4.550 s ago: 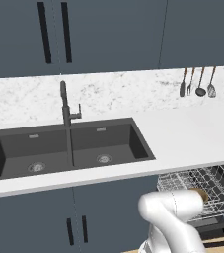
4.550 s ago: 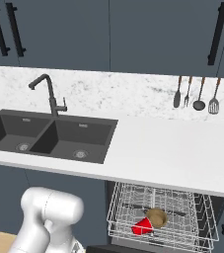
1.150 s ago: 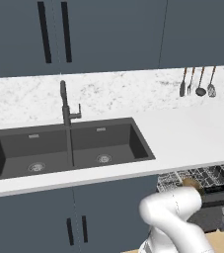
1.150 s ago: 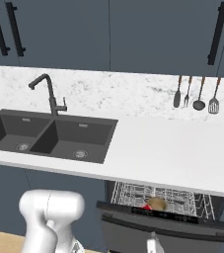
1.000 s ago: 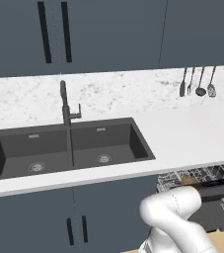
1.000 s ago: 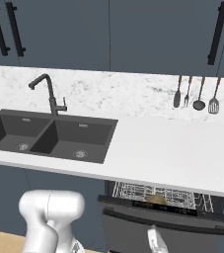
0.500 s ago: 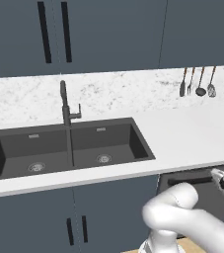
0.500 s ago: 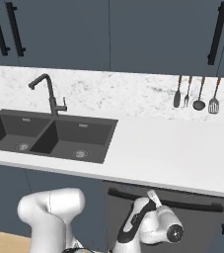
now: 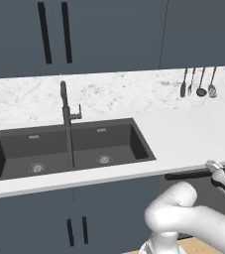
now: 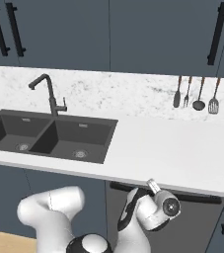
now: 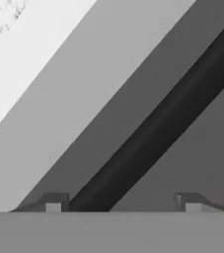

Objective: Pick up the cup and bowl from the counter, place them in the dishwasher, and close the dishwasher door.

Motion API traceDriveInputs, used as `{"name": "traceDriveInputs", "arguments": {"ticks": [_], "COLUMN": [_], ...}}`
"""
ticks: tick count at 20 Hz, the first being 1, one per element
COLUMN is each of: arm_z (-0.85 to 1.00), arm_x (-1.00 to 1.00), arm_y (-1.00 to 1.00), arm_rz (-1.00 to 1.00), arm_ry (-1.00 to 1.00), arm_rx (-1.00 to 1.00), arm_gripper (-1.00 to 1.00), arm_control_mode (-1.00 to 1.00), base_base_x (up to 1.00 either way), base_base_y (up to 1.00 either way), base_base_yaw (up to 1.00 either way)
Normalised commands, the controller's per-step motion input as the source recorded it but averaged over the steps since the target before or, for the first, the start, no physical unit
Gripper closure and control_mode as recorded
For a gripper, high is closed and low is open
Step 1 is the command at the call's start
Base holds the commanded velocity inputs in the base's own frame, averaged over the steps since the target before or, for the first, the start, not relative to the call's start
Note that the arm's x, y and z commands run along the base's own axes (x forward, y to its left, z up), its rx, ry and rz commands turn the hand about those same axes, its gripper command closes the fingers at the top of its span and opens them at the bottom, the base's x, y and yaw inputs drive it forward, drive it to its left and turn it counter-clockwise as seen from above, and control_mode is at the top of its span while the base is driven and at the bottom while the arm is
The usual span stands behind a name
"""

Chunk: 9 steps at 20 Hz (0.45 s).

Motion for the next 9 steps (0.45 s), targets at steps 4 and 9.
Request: {"name": "traceDriveInputs", "arguments": {"ticks": [4, 9], "arm_z": [-0.40, -0.29], "arm_x": [0.88, 0.88], "arm_y": [0.00, 0.00], "arm_rz": [0.00, 0.00], "arm_ry": [-0.04, -0.02], "arm_rx": [0.01, 0.01], "arm_gripper": [-1.00, -1.00], "arm_control_mode": [-1.00, -1.00], "base_base_x": [0.00, 0.00], "base_base_y": [0.00, 0.00], "base_base_yaw": [0.00, 0.00]}}
